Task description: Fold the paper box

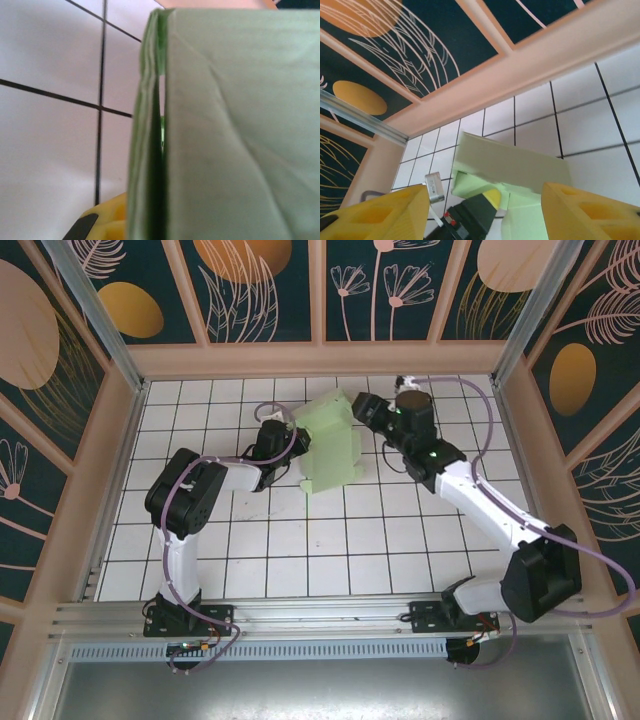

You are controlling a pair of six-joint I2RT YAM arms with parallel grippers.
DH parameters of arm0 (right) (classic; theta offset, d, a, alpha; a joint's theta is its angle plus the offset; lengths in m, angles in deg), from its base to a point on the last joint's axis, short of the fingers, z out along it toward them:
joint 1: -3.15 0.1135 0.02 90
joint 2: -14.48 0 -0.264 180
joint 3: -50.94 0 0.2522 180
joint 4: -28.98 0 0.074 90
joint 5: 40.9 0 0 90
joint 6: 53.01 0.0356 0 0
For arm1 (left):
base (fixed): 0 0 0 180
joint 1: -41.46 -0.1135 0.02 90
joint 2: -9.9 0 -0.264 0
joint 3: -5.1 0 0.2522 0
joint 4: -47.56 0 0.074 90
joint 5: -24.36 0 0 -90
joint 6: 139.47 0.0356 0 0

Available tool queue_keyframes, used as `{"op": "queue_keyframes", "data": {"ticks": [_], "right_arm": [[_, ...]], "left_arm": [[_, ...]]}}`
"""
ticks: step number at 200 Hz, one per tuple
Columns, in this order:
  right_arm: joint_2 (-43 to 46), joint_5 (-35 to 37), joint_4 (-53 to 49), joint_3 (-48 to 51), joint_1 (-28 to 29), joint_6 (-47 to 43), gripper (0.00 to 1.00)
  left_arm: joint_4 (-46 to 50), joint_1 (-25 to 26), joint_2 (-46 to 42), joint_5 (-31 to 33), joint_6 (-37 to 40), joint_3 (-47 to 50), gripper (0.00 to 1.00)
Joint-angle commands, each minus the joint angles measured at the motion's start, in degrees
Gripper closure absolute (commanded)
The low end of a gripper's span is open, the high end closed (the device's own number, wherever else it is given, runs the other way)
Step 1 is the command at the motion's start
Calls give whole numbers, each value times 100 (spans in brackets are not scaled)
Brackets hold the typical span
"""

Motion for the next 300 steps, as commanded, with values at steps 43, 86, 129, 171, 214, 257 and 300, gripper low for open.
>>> {"op": "queue_keyframes", "data": {"ticks": [43, 86, 129, 171, 214, 257, 300], "right_arm": [[-1493, 894, -1372, -1986, 660, -978, 45], [-2551, 617, -2198, -3367, 720, -941, 53], [-3102, 622, -2656, -4007, 729, -909, 56], [-3289, 697, -3028, -4222, 701, -726, 55], [-2999, 724, -2987, -3833, 594, -655, 49], [-3203, 143, -3057, -3658, 597, -529, 50], [-3290, -402, -2875, -3613, 612, -449, 55]], "left_arm": [[223, 148, -522, 1469, 592, 234, 100], [472, 176, -627, 1666, 746, 186, 100], [513, 181, -654, 1672, 745, 199, 100], [566, 185, -660, 1610, 723, 162, 100], [601, 187, -660, 1586, 721, 149, 100], [644, 187, -706, 1540, 704, 141, 100], [627, 187, -728, 1474, 699, 158, 100]]}}
